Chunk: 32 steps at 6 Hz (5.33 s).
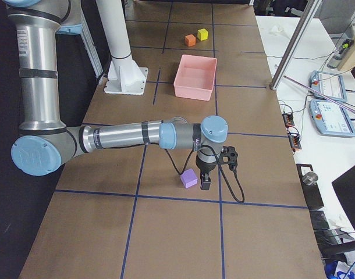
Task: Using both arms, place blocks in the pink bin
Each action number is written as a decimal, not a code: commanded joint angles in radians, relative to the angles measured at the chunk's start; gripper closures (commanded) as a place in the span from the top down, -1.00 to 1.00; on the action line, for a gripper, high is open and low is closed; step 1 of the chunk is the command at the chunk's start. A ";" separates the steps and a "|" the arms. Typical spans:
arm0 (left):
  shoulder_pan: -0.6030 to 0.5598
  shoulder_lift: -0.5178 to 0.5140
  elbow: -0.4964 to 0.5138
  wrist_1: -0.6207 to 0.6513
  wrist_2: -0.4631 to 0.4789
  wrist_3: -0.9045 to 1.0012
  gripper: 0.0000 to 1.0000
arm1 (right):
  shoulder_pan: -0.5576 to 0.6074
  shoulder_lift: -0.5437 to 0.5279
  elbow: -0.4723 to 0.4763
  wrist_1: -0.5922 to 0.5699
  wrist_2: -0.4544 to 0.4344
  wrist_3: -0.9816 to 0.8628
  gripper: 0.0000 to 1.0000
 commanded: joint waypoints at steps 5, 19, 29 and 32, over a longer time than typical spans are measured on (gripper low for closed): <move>0.005 -0.156 0.110 -0.040 -0.011 0.001 1.00 | -0.239 -0.046 0.013 0.260 -0.029 -0.010 1.00; 0.007 -0.156 0.095 -0.040 -0.012 0.001 1.00 | -0.383 -0.002 0.055 0.230 -0.067 0.165 -0.46; 0.007 -0.157 0.093 -0.073 -0.012 -0.001 1.00 | -0.946 0.775 0.005 -0.114 -0.314 1.338 0.99; 0.136 -0.157 0.109 -0.206 -0.009 -0.307 1.00 | -0.839 0.750 0.011 -0.124 -0.294 1.144 0.99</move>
